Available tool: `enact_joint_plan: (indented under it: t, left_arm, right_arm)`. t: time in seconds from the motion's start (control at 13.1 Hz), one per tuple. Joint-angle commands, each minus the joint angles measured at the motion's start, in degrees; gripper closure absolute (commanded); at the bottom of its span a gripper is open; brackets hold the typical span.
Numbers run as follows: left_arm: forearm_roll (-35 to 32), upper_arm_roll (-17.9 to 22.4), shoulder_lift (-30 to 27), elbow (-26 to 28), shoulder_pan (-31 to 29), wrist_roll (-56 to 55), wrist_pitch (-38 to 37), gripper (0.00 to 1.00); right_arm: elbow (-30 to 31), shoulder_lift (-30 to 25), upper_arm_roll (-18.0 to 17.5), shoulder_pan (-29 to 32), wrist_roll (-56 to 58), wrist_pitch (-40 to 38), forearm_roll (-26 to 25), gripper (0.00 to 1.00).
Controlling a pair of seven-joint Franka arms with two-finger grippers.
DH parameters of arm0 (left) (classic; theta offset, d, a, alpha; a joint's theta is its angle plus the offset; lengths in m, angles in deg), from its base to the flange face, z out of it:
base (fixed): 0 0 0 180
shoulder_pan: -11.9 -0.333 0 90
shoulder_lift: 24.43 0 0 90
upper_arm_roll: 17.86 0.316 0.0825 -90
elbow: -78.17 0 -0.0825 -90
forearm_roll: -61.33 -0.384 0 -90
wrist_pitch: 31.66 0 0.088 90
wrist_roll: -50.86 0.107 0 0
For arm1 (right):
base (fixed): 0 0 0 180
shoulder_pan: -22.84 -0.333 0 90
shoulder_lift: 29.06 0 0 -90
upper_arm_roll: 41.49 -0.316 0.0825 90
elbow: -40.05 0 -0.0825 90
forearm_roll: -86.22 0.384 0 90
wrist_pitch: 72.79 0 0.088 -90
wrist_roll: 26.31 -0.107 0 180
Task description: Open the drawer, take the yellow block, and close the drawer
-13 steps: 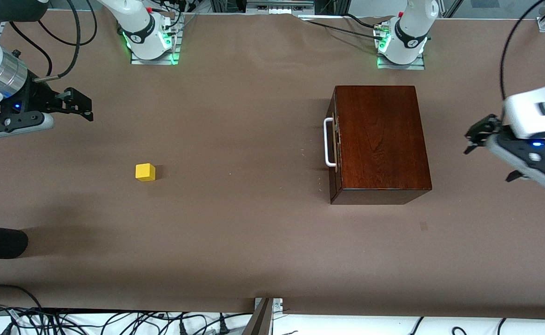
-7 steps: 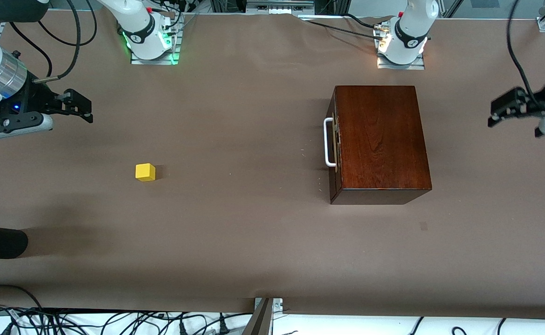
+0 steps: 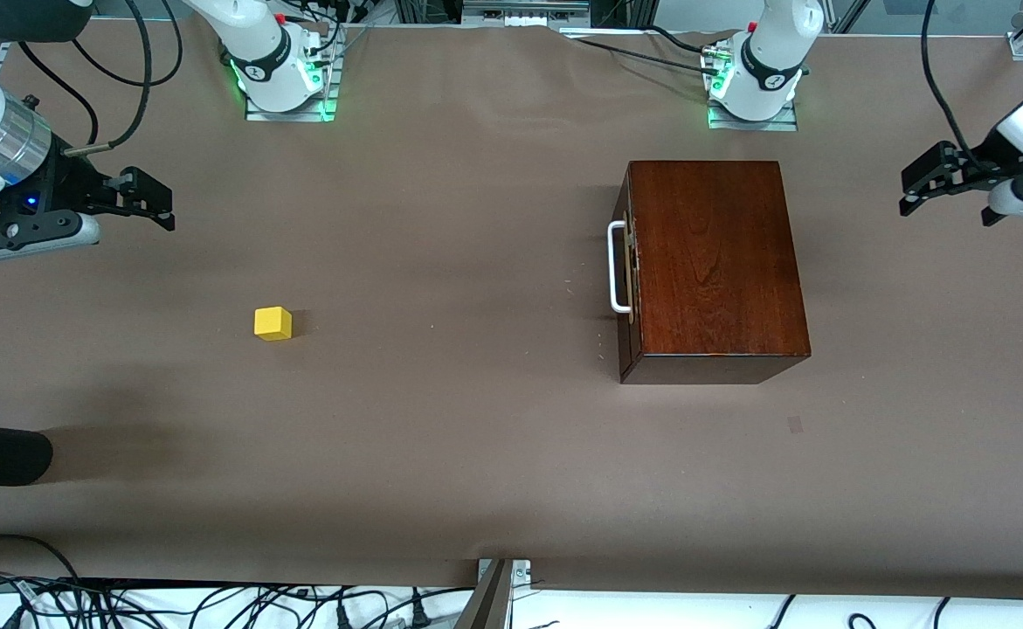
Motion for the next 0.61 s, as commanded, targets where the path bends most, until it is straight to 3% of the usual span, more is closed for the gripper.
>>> enact_joint_plan:
  t: [0.0,0.23,0.54]
  left_arm:
    - [1.4,1.0,-0.4,0.0,0.3,-1.5,-3.2,0.0]
    - [1.5,0.3,-0.2,-0.8,0.9,-8.0,-4.7,0.0]
    - [0.9,0.3,1.1,-2.1,1.2,-8.0,-4.7,0.0]
  right_arm:
    - [-1.0,0.1,-0.4,0.4,0.2,-0.9,-0.3,0.0]
    - [-1.0,0.1,-0.4,0.3,0.2,-0.9,-0.2,0.0]
    - [-1.0,0.1,-0.5,0.3,0.4,-0.9,-0.2,0.0]
